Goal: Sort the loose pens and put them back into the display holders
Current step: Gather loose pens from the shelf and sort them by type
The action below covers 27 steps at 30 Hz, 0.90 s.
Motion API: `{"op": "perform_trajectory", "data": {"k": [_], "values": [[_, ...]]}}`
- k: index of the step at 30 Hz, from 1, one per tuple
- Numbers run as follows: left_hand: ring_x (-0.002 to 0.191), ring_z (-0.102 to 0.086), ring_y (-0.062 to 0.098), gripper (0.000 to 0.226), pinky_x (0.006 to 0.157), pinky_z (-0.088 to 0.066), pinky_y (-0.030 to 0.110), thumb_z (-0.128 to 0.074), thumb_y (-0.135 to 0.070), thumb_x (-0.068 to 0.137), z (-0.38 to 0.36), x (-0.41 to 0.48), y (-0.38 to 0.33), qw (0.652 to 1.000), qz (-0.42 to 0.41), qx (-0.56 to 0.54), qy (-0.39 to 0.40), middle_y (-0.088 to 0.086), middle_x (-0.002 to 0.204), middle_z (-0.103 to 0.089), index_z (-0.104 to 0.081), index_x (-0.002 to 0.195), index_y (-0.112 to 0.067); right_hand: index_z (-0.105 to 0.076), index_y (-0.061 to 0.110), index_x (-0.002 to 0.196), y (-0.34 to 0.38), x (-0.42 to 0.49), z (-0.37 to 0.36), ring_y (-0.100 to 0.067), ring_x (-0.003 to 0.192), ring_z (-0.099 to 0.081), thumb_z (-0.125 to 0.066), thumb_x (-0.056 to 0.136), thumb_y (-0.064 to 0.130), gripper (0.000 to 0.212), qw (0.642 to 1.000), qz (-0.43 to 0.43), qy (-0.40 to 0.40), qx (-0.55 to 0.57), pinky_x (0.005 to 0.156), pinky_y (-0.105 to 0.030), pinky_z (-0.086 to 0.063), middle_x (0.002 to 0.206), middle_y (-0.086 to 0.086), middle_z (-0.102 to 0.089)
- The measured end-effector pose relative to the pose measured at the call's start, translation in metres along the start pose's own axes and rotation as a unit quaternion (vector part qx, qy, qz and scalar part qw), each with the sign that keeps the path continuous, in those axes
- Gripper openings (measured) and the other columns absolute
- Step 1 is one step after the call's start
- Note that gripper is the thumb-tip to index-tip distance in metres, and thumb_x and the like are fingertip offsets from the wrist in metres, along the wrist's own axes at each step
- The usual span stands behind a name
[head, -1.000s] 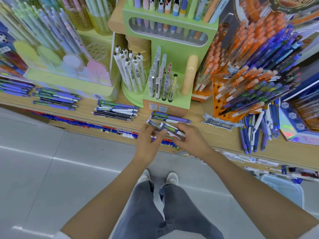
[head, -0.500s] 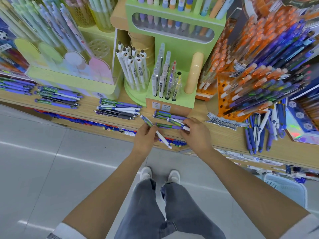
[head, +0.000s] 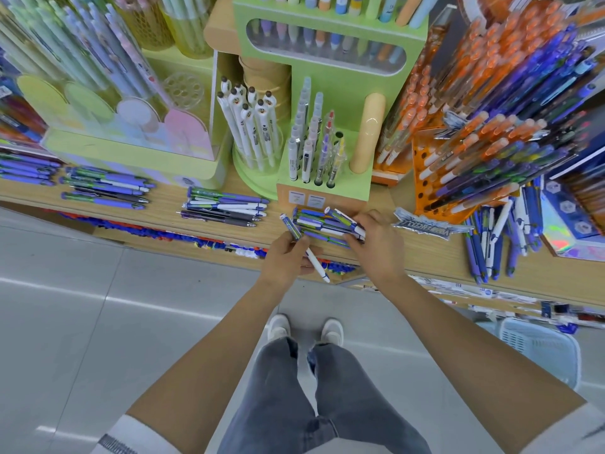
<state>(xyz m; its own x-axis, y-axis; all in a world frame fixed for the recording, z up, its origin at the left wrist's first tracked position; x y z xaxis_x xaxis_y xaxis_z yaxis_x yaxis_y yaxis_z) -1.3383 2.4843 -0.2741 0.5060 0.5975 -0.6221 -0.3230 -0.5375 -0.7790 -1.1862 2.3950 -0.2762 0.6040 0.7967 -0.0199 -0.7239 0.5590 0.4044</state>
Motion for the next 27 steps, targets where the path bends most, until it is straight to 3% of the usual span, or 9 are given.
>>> {"op": "perform_trajectory", "data": {"k": [5,12,18,24,27], "values": [[0.091,-0.068,0.035,0.017,0.074,-0.059,0.034,-0.047,-0.017,0.101,0.001,0.002,-0.002,1.000,-0.012,-0.004,-0.003,0.018,0.103,-0.070,-0.057,0.107,-0.005,-0.067,0.011,0.095,-0.002,-0.006,-0.002,-0.028,0.079,-0.061,-0.074,0.082,0.026,0.022,1.000,0.011,0.022,0.010,0.057,-0.033,-0.044,0.099,-0.005,-0.063],[0.086,-0.068,0.027,0.019,0.068,-0.059,0.026,-0.048,-0.020,0.100,0.000,0.003,-0.004,1.000,0.000,-0.008,0.002,0.013,0.099,-0.071,-0.057,0.109,-0.005,-0.069,0.010,0.096,-0.002,0.002,0.001,-0.025,0.079,-0.060,-0.071,0.084,0.026,0.020,0.999,0.009,0.047,0.008,0.058,-0.028,-0.036,0.100,-0.004,-0.062],[0.097,-0.067,0.033,0.017,0.068,-0.059,0.026,-0.049,-0.018,0.100,0.000,0.007,-0.004,1.000,0.000,0.016,-0.002,0.025,0.112,-0.066,-0.058,0.108,-0.006,-0.066,0.010,0.090,-0.010,-0.004,0.009,-0.021,0.075,-0.057,-0.073,0.078,0.022,0.018,0.991,0.012,0.085,0.105,0.064,-0.038,-0.049,0.087,-0.004,-0.063],[0.092,-0.068,0.028,0.017,0.070,-0.060,0.031,-0.053,-0.011,0.098,0.001,0.009,-0.003,1.000,-0.015,0.026,-0.003,0.022,0.105,-0.068,-0.056,0.109,0.001,-0.069,0.016,0.097,-0.007,-0.007,0.016,-0.009,0.066,-0.056,-0.074,0.081,0.016,0.017,0.962,-0.069,0.112,0.239,0.058,-0.016,-0.044,0.077,0.006,-0.064],[0.084,-0.067,0.027,0.011,0.072,-0.060,0.034,-0.054,-0.007,0.096,0.003,0.009,-0.005,0.999,-0.022,0.030,0.004,0.018,0.098,-0.068,-0.055,0.105,0.000,-0.071,0.014,0.101,-0.008,-0.012,0.017,-0.014,0.067,-0.058,-0.074,0.081,0.014,0.020,0.938,-0.104,0.152,0.295,0.063,-0.023,-0.048,0.080,-0.006,-0.068]]}}
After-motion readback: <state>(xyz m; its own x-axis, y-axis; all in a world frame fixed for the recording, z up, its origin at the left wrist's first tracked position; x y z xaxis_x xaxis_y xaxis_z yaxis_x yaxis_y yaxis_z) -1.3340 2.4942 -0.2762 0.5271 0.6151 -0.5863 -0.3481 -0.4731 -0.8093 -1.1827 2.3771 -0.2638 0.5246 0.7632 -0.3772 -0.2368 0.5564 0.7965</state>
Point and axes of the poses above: each hand's wrist, its own x-axis towards the middle knuckle, its own z-axis out of the back of the hand, y = z × x, the point moved 1 cm from there along x, towards the middle knuckle
